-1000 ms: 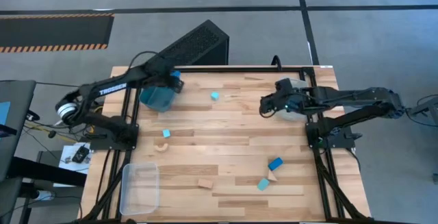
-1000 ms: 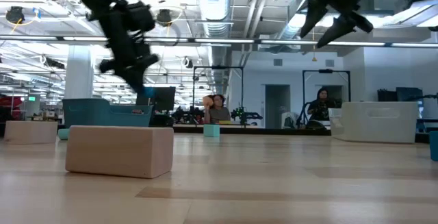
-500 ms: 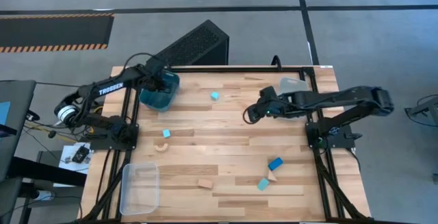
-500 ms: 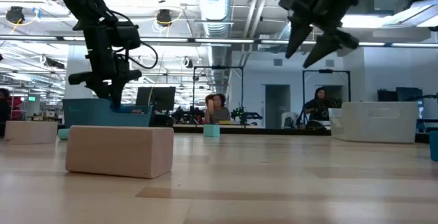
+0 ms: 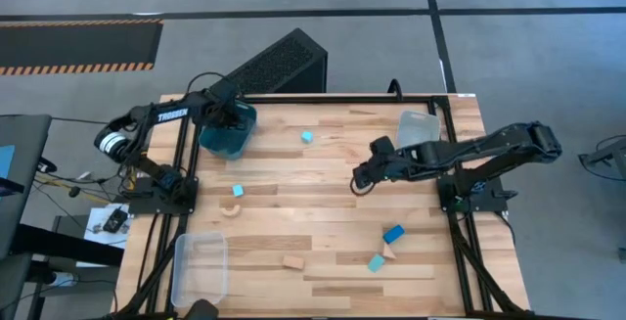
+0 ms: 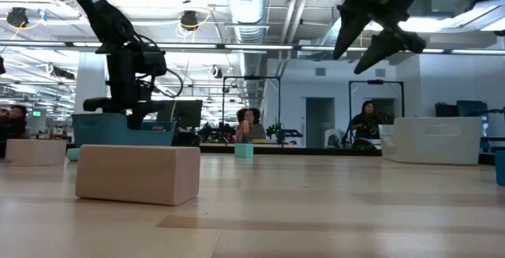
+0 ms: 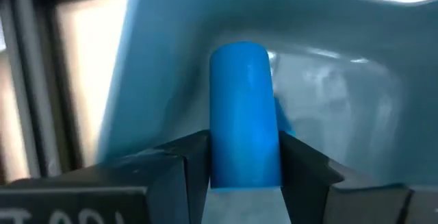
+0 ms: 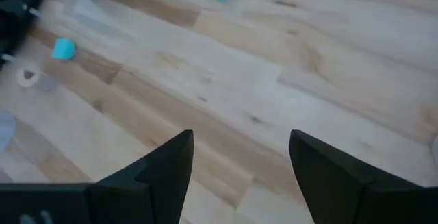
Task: Sort & place blocks by color
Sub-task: Put the left blue block into the blue bin, then put the blue block into the blue bin
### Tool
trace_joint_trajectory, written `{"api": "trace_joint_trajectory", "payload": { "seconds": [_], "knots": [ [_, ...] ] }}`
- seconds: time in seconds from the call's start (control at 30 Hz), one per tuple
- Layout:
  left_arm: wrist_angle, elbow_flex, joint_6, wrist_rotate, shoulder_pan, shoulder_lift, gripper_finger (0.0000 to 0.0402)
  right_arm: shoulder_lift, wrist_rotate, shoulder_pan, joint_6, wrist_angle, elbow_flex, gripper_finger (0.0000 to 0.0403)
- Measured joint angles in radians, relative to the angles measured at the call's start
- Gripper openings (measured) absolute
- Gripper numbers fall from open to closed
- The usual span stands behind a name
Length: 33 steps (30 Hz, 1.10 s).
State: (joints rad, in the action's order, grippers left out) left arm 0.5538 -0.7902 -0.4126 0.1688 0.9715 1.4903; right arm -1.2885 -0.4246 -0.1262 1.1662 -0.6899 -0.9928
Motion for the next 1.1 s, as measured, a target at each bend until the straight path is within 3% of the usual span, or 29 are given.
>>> {"api": "trace_joint_trajectory", "payload": {
  "seconds": [0.27,0.47,0.67,0.93,1.1],
  "knots": [
    [0.008,0.001,-0.025,0.022,0.008,-0.075,0.0182,-0.008,-0.076,-0.095,0.163,-0.077,0.001,0.0264],
    [0.003,0.001,0.020,-0.101,0.005,-0.152,0.0239,-0.013,-0.072,-0.127,0.223,-0.151,0.000,0.0264],
    [-0.059,0.001,0.078,-0.184,-0.051,-0.254,0.0253,-0.025,0.010,-0.146,0.244,-0.192,0.000,0.0264],
    [-0.275,0.001,0.091,-0.202,-0.229,-0.345,0.0254,-0.026,0.196,-0.203,0.126,-0.197,0.000,0.0264],
    [-0.348,0.001,0.089,-0.201,-0.317,-0.353,0.0254,-0.026,0.224,-0.263,0.145,-0.226,0.000,0.0264]
  ]
}}
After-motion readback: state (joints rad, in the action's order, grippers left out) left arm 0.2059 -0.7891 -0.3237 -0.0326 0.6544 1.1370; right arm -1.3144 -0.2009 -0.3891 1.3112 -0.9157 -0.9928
